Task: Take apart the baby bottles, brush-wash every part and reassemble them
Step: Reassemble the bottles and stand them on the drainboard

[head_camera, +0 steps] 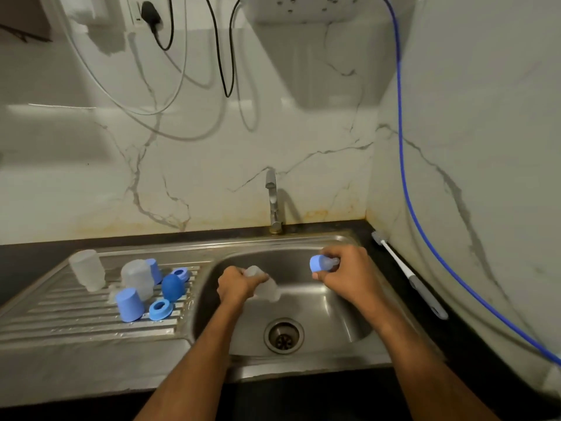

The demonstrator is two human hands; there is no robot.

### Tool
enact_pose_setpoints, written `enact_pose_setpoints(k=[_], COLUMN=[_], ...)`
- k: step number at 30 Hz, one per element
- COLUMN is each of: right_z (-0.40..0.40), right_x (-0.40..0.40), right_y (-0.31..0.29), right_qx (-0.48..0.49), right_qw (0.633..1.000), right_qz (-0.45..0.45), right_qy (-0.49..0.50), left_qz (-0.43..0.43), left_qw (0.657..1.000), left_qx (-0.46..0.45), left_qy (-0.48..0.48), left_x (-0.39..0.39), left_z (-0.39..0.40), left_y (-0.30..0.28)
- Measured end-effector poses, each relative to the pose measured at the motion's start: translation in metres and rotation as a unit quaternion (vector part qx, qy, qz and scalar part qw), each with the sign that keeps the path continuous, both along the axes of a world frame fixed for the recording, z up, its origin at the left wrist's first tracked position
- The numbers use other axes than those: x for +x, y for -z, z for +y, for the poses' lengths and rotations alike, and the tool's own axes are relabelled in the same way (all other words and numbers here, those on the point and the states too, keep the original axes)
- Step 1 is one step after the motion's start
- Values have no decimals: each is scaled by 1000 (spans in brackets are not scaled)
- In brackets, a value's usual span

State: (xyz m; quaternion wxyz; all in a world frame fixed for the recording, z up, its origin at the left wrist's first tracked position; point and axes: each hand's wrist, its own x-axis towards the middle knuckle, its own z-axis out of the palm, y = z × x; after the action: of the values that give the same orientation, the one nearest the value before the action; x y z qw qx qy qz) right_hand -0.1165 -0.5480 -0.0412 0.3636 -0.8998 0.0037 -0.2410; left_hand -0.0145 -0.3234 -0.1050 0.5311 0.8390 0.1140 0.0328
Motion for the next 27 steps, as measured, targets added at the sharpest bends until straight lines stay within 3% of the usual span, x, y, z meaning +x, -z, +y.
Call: enact_pose_setpoints(k=[2, 4, 8, 10, 15, 27], right_z=[2, 6, 12, 16, 21, 58], right_x=[6, 13, 26, 31, 44, 68], right_y=[4, 6, 11, 5, -28, -61], right_qx=[15, 39, 75, 70, -4, -184], right_qw=[1000, 998, 995, 994, 995, 965], right_qz=[15, 37, 67, 80, 95, 141], right_qy=[-10, -13, -13, -18, -44, -123], left_qz=[-1, 30, 65, 43, -28, -69], left_qw=[985, 949, 860, 854, 892, 889], left_qx=[-168, -305, -482, -477, -382, -376], left_qy=[28, 80, 151, 200, 241, 253], left_x=[1, -1, -8, -8, -9, -11], left_z=[-1, -1, 3, 4, 3, 5], left_y=[2, 2, 8, 13, 20, 13])
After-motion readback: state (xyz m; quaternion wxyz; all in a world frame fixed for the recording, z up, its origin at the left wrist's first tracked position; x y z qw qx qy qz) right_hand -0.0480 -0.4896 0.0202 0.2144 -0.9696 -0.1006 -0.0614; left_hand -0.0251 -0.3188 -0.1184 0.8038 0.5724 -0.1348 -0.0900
